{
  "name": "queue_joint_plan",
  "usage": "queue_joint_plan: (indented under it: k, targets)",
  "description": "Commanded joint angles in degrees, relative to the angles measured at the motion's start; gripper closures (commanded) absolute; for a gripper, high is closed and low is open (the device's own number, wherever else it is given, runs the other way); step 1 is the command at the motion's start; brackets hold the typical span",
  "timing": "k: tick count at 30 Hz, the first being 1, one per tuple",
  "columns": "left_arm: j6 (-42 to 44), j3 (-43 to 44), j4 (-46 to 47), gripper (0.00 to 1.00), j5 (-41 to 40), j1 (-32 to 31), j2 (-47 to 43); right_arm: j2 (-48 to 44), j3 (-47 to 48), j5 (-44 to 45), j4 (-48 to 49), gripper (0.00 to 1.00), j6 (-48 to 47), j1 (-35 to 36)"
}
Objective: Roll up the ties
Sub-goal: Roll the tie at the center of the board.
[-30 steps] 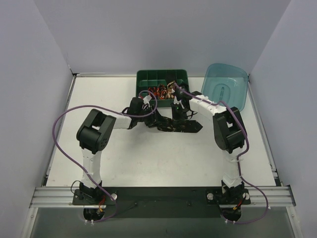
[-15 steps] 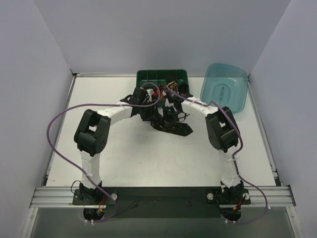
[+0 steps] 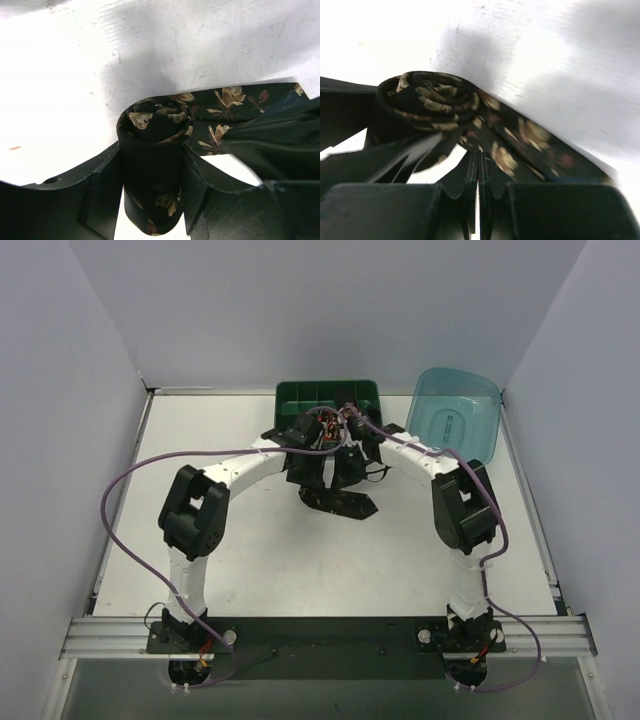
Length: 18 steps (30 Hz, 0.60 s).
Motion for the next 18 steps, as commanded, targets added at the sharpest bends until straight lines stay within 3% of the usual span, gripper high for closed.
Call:
queue_joint_plan:
  k: [1, 18]
  targets:
    - [2.4, 4.5, -5.4, 0.46, -8.6, -2.6, -1.5, -6.4, -2.7, -0.8, -0.5, 1.0, 0.7, -2.2]
    - [1.6, 14.7, -13.4, 0.45, -29.8, -14.3, 6.6, -12.1, -17.1, -3.8, 4.8, 1.0, 2.6, -8.5]
